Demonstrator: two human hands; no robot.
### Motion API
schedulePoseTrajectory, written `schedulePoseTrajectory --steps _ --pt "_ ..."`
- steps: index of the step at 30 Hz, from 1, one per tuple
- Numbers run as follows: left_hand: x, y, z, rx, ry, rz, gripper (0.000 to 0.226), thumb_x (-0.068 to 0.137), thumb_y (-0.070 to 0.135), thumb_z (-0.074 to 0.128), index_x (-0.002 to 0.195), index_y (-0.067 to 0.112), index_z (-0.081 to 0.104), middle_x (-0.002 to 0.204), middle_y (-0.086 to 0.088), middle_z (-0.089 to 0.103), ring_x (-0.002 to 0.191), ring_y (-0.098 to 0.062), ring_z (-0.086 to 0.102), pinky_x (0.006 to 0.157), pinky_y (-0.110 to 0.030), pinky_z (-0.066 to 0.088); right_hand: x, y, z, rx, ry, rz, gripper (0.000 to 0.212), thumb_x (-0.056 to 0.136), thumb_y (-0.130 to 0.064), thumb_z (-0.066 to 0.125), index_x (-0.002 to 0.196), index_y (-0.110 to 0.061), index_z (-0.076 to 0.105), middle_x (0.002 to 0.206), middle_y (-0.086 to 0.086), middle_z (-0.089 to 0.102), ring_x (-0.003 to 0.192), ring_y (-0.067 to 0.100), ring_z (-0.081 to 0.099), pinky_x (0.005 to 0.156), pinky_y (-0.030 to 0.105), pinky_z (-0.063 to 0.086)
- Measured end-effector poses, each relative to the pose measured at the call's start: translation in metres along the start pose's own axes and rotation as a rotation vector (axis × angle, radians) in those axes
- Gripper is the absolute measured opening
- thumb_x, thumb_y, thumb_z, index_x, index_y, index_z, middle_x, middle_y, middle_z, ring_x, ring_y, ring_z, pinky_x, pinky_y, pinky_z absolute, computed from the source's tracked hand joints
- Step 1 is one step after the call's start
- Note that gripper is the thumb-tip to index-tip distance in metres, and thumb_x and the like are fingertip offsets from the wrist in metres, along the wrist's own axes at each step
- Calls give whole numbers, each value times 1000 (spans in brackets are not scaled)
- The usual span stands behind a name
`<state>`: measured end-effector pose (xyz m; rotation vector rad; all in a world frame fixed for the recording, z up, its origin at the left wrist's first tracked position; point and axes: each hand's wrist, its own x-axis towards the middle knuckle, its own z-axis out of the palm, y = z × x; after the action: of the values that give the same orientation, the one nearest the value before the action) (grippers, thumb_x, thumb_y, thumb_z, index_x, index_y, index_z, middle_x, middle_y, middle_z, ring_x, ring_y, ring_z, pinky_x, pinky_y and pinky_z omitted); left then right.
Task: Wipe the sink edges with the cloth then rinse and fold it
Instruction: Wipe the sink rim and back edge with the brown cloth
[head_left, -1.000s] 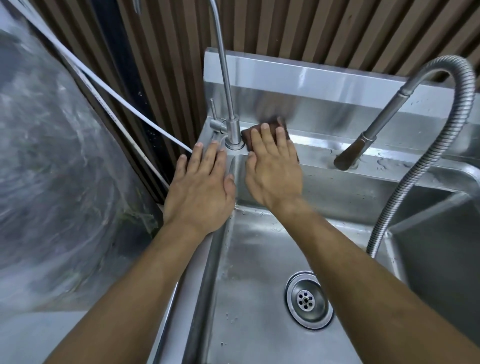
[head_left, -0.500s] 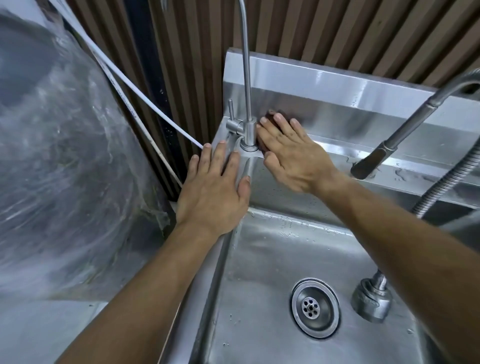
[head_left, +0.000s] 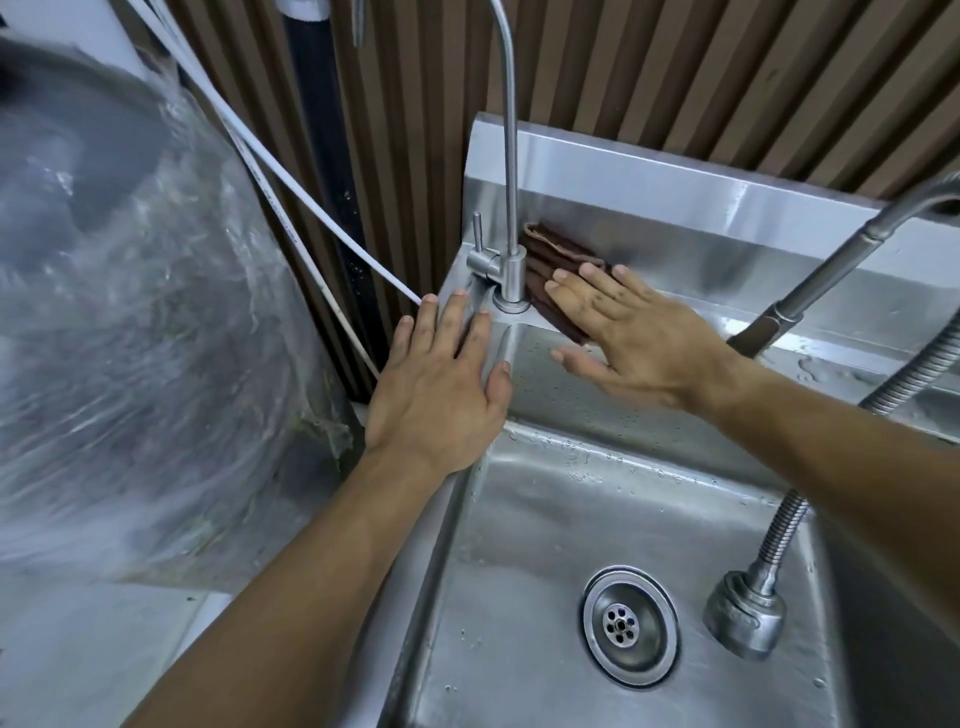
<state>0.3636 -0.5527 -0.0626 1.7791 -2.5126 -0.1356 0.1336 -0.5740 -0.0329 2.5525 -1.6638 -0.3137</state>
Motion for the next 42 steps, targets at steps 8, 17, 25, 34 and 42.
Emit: schedulePoseTrajectory --steps 8,17,25,34,42 --pt "0 1 1 10 7 -9 70 102 50 4 165 21 8 174 -6 -2 160 -28 -4 129 -48 4 59 25 -27 -485 -73 -242 98 81 -81 -26 159 -21 -26 165 0 -31 152 17 -32 129 43 -13" --pt "-1 3 -2 4 -10 -16 73 99 53 2 165 22 6 174 -4 -5 160 -26 -6 130 -46 1 60 11 -25 -232 -78 -238 97 91 -83 -10 162 -18 -17 171 3 -19 154 15 -28 129 40 -13" --pt "-2 1 -5 -7 -25 -8 66 106 50 15 166 22 5 173 -4 -7 159 -25 -9 130 -44 -2 11 -12 -3 476 7 69 67 106 -45 46 164 -24 20 173 -6 12 160 17 2 128 33 1" --pt "1 2 -1 12 -11 -20 67 106 51 12 166 22 5 174 -4 -7 159 -26 -8 130 -46 0 31 5 3 -154 114 -111 80 100 -63 -4 166 -19 7 173 3 13 161 18 2 131 44 -4" --pt "2 2 -2 9 -20 -22 68 106 52 14 166 22 6 174 -5 -6 160 -27 -7 130 -47 2 83 15 -30 -420 41 -349 95 87 -83 -15 159 -20 -18 165 2 -21 157 18 -21 129 41 -13"
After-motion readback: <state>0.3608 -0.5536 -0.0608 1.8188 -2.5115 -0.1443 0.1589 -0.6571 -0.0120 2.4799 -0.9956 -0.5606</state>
